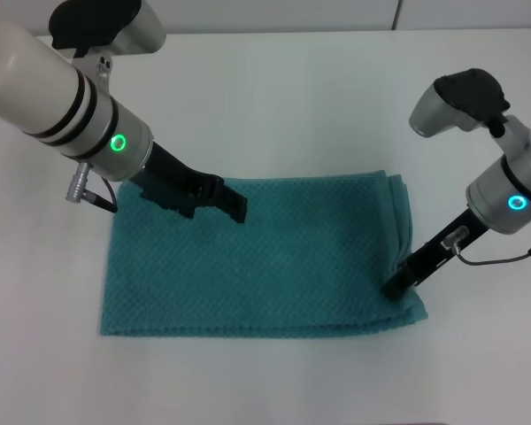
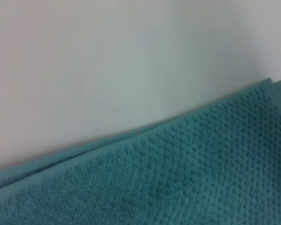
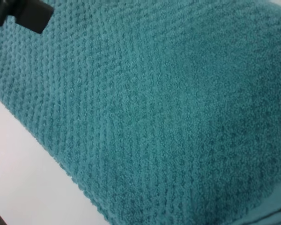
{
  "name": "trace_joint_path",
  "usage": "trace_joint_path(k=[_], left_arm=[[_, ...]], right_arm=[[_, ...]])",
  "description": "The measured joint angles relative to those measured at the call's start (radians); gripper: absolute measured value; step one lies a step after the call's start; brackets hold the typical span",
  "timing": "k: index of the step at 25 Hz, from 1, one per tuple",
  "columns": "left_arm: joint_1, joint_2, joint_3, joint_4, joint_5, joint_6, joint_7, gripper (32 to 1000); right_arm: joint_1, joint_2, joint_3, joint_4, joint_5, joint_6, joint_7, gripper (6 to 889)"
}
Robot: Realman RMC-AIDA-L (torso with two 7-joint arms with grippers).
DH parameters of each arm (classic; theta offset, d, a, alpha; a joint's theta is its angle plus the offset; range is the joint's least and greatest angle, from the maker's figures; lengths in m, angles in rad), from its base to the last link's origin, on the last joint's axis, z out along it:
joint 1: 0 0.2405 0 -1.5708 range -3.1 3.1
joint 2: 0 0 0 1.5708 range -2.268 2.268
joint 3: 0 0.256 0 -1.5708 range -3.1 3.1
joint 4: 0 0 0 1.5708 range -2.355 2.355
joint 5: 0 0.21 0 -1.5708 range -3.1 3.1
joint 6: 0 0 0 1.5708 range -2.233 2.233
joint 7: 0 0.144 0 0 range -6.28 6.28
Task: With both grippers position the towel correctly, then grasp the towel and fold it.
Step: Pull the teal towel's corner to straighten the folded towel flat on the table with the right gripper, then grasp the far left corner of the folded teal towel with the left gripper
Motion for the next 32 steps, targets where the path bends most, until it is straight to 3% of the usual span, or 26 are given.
trace_joint_path(k=[1, 6, 9, 25, 32], left_arm=[[0.000, 0.0001, 0.000, 0.000, 0.000, 0.000, 0.000, 856], [0.001, 0.0002, 0.000, 0.001, 0.000, 0.002, 0.000, 855], [0.001, 0.0002, 0.000, 0.001, 0.000, 0.002, 0.000, 855], [0.002, 0.0002, 0.000, 0.001, 0.000, 0.002, 0.000, 855], [0.013, 0.0003, -0.002, 0.007, 0.000, 0.008, 0.000, 855]], right_arm=[[-0.003, 0.000, 0.002, -0.015, 0.000, -0.008, 0.001, 86], [-0.008, 0.000, 0.001, -0.025, 0.000, -0.020, 0.002, 305], [-0.008, 0.000, -0.002, -0.032, 0.000, -0.029, 0.001, 541], [-0.012, 0.000, -0.003, -0.055, 0.000, -0.049, 0.003, 866], [-0.051, -0.002, -0.003, -0.204, -0.008, -0.144, 0.040, 866]])
